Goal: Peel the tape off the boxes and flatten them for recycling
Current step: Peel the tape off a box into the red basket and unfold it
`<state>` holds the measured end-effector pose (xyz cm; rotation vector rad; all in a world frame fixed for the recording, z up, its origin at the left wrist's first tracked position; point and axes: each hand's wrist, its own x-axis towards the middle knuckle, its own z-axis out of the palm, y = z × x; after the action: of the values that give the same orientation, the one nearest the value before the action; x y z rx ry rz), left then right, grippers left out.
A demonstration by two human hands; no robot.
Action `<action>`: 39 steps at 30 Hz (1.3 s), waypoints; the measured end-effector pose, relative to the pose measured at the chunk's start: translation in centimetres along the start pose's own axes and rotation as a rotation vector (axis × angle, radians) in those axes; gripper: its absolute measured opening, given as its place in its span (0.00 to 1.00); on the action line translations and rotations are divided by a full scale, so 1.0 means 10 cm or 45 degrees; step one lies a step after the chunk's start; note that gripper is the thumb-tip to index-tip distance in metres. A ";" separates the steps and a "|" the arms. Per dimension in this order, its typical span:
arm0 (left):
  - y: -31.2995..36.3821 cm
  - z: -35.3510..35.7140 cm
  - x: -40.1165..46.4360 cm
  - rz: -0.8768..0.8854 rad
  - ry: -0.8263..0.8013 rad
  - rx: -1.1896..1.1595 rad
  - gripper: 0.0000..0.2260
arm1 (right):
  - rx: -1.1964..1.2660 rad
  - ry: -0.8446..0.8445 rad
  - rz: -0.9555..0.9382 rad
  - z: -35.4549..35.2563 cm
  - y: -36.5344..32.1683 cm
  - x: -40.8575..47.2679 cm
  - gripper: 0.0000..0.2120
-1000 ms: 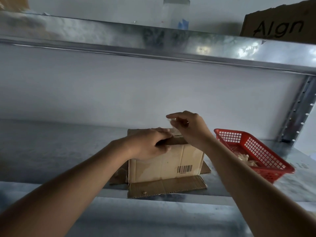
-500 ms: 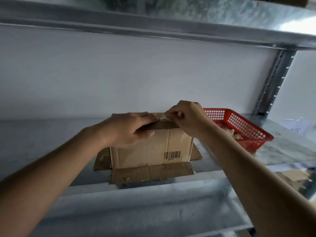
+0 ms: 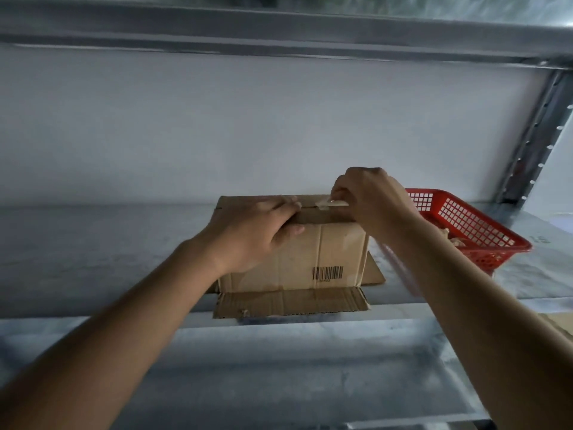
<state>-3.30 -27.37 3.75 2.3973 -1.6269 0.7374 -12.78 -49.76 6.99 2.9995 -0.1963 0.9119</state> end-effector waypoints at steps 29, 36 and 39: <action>0.31 0.10 0.23 -0.153 -0.040 0.054 0.29 | 0.547 -0.254 -0.105 0.09 0.23 0.14 0.17; 0.23 0.14 0.24 -0.123 0.019 0.032 0.29 | 0.356 0.044 -0.210 0.11 0.16 0.06 0.09; 0.16 0.16 0.25 -0.099 0.018 0.020 0.30 | 0.474 0.212 -0.100 0.19 0.18 0.01 0.08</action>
<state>-3.57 -30.69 3.32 2.4452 -1.5189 0.7543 -11.86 -51.61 5.42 3.2017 0.1044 1.3142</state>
